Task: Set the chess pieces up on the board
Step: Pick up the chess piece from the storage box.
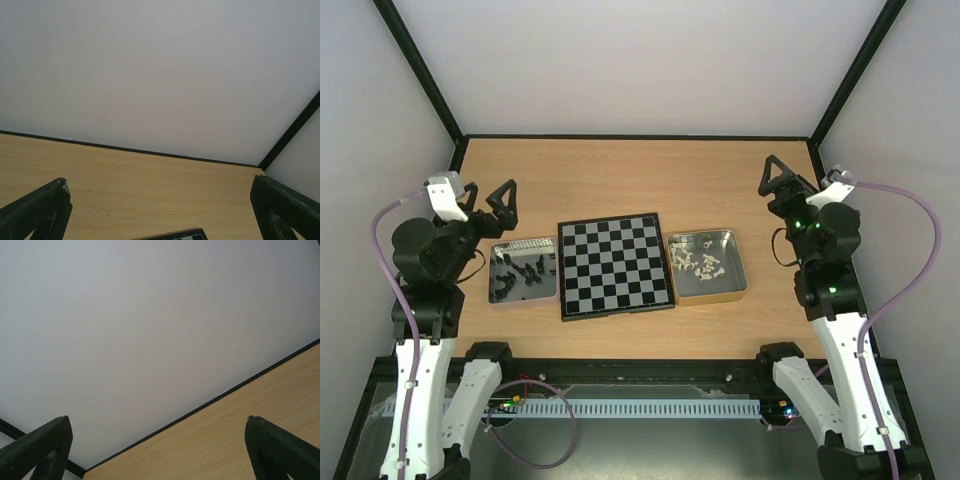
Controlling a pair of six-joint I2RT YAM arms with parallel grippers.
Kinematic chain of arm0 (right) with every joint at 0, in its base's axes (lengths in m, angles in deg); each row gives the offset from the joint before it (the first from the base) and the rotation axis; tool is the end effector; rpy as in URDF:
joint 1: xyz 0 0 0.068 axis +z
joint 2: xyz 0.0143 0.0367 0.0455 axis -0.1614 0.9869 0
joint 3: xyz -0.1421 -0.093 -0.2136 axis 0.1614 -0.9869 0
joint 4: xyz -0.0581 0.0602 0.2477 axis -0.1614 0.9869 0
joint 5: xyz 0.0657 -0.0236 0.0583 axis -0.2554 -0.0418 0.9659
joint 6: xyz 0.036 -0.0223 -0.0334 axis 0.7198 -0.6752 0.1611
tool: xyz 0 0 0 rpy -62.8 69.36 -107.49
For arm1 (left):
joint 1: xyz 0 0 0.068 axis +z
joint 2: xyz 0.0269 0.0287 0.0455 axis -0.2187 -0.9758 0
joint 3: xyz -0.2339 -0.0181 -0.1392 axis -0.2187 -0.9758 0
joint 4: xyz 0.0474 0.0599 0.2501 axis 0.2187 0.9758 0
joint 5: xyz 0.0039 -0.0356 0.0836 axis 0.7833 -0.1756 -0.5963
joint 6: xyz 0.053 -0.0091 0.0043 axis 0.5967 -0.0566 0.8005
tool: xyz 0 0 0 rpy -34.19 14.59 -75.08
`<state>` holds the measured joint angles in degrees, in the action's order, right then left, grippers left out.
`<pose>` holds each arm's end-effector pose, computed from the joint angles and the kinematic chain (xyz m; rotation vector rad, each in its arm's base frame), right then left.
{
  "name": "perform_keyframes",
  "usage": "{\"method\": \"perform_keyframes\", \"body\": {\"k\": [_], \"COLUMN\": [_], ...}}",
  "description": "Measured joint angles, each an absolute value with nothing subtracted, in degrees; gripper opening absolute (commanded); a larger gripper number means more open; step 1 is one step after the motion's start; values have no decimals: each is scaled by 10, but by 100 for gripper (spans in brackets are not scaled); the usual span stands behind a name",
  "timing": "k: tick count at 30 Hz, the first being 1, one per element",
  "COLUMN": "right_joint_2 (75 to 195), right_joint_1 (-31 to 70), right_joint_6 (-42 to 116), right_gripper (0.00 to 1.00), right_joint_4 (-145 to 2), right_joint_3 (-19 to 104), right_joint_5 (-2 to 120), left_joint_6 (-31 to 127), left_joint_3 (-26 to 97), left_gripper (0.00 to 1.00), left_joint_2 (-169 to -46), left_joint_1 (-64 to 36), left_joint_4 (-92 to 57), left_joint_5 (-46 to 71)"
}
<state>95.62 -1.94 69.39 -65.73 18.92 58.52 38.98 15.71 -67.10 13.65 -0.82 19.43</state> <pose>0.1600 0.0250 0.3999 0.3235 1.5123 0.7389 0.1290 -0.0070 0.4014 -0.0744 1.5399 -0.4696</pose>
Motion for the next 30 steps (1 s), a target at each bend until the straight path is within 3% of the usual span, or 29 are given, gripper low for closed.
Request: {"method": "perform_keyframes", "body": {"k": [5, 12, 21, 26, 30], "right_joint_2": [961, 1024, 1188, 1280, 1332], "right_joint_1": [-25, -27, -16, 29, 59], "right_joint_6": [711, 713, 719, 708, 699], "right_gripper": [99, 91, 67, 40, 33], "right_joint_4": [-671, -673, -661, -634, -616], "right_joint_3": [171, 170, 135, 128, 128], "right_joint_5": [605, 673, 730, 720, 707], "left_joint_6": [387, 384, 381, 381, 380], "left_joint_3": [151, 124, 76, 73, 69], "left_gripper": [100, 100, 100, 100, 100], "left_joint_2": [-664, -648, -621, -619, -619], "left_joint_1": [143, 145, 145, 145, 145], "left_joint_4": [-28, -54, -90, -99, -98], "left_joint_5": [236, 292, 376, 391, 390]}}
